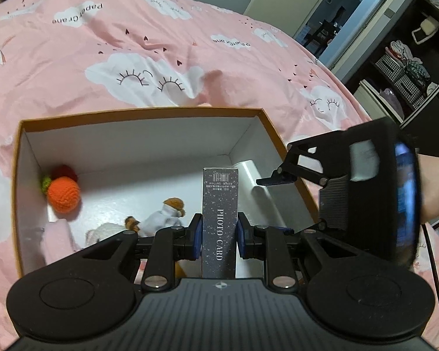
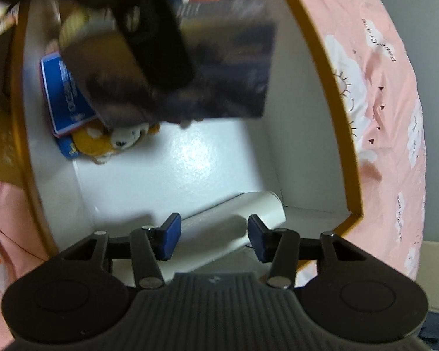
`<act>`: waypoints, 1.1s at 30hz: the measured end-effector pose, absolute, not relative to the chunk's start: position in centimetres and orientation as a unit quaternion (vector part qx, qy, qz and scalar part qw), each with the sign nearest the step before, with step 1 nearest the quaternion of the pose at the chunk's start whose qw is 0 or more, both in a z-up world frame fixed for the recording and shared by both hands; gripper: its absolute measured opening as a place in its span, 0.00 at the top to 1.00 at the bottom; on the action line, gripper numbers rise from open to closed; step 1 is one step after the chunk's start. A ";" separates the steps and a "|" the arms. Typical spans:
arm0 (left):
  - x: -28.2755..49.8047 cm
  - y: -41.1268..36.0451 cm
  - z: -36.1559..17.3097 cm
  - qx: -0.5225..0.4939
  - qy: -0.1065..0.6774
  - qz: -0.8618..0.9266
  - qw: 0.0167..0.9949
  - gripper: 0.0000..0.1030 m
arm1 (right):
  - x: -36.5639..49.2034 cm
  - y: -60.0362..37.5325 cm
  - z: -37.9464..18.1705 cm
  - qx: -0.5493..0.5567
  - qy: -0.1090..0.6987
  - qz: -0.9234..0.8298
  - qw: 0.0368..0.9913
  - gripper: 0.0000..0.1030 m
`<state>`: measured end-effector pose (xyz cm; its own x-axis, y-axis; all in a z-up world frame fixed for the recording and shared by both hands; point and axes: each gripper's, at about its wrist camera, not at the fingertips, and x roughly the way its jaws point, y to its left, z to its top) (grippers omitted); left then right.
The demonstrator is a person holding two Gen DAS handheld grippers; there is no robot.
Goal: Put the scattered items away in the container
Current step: 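Lower the white tube into the box and open the right tool while the left tool holds the card box, then lower the PHOTO CARD box beside the tube and open the left tool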
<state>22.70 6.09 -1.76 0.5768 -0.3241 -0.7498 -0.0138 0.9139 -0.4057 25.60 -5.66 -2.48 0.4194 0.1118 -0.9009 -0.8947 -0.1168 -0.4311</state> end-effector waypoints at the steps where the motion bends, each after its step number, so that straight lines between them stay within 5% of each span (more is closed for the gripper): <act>1: 22.9 5.9 -1.9 -0.193 0.453 -0.089 0.866 0.75 | 25.7 -5.7 -1.9 -0.601 0.324 0.435 0.587 0.49; 9: 25.0 3.9 -4.0 -0.232 0.482 -0.084 0.841 0.75 | 25.8 -6.7 1.9 -0.576 0.325 0.445 0.604 0.49; 33: 27.7 2.2 -10.2 -0.326 0.580 -0.092 0.741 0.68 | 26.0 -9.8 -2.1 -0.569 0.292 0.446 0.626 0.49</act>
